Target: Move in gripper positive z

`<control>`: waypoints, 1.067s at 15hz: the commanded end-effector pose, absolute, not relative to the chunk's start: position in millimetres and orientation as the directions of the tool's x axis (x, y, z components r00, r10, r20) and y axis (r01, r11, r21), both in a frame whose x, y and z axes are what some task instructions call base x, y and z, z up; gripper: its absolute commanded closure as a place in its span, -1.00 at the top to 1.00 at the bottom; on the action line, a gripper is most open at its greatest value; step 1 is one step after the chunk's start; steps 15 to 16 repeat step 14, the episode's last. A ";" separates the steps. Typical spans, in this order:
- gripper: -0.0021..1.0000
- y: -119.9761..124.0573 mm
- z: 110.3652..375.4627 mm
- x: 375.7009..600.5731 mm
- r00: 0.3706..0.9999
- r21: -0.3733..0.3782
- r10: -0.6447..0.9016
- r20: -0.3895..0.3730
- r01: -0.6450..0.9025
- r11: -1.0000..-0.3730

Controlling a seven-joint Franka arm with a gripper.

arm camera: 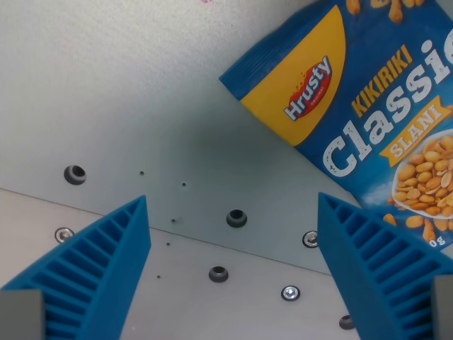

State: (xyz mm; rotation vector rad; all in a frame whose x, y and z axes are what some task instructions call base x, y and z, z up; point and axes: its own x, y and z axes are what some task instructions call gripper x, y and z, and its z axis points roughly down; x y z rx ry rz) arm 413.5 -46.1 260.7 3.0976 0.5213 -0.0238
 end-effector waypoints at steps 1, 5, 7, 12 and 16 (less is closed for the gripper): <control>1.00 -46.1 257.7 413.8 0.945 0.000 0.328 -0.010 0.328 -0.945; 1.00 -46.2 237.7 413.6 0.945 0.000 0.328 -0.010 0.328 -0.945; 1.00 -46.2 227.7 413.5 0.945 0.000 0.328 -0.010 0.328 -0.945; 1.00 -46.3 202.7 413.2 0.945 0.000 0.328 -0.010 0.328 -0.945; 1.00 -46.3 192.7 413.1 0.945 0.000 0.328 -0.010 0.328 -0.945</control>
